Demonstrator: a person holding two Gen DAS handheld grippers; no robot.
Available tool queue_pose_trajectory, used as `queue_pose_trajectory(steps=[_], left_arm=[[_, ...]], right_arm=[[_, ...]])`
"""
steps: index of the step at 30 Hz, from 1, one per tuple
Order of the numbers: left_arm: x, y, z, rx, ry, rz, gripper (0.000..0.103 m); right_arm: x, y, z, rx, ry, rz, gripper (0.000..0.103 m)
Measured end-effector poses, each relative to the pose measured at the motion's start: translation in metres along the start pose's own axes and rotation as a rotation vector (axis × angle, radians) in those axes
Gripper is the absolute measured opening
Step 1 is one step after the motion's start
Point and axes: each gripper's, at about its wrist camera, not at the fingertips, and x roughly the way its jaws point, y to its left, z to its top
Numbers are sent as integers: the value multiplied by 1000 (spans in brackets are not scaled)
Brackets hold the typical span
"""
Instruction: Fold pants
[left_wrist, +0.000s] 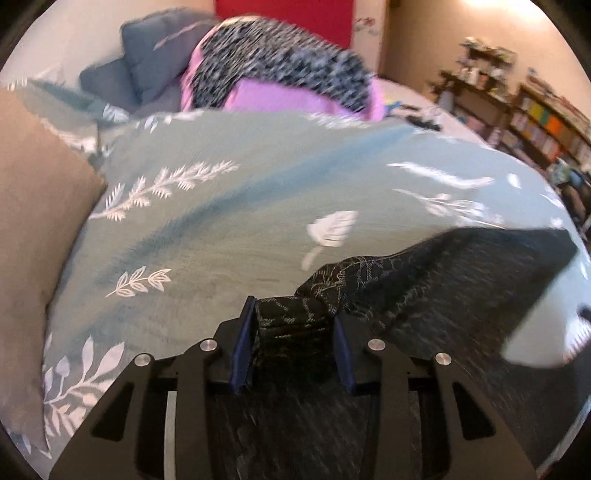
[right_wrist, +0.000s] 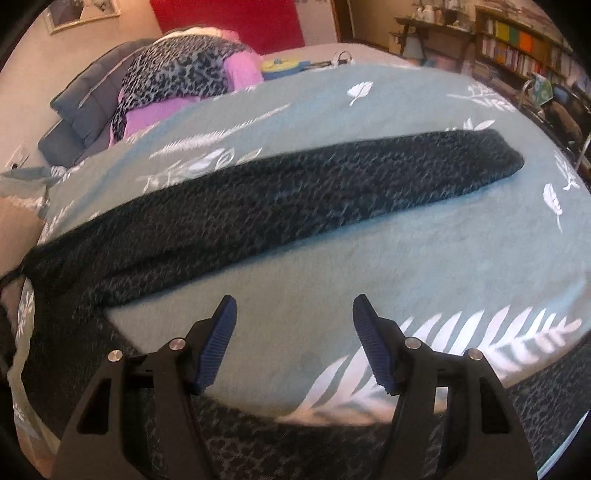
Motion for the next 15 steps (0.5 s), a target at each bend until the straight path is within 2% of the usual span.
queue_pose_trajectory(steps=[5, 9, 13, 15], left_arm=[[-52, -21, -29, 43, -52, -96, 38], [-88, -32, -51, 69, -67, -103, 37], [-116, -34, -81, 66, -57, -106, 36], [-123, -33, -94, 47, -40, -96, 36]], right_arm=[[7, -33, 34, 20, -51, -76, 67], [18, -65, 60, 47, -68, -136, 67], [34, -109, 86, 144, -71, -145, 75], [42, -128, 103, 154, -92, -202, 75]])
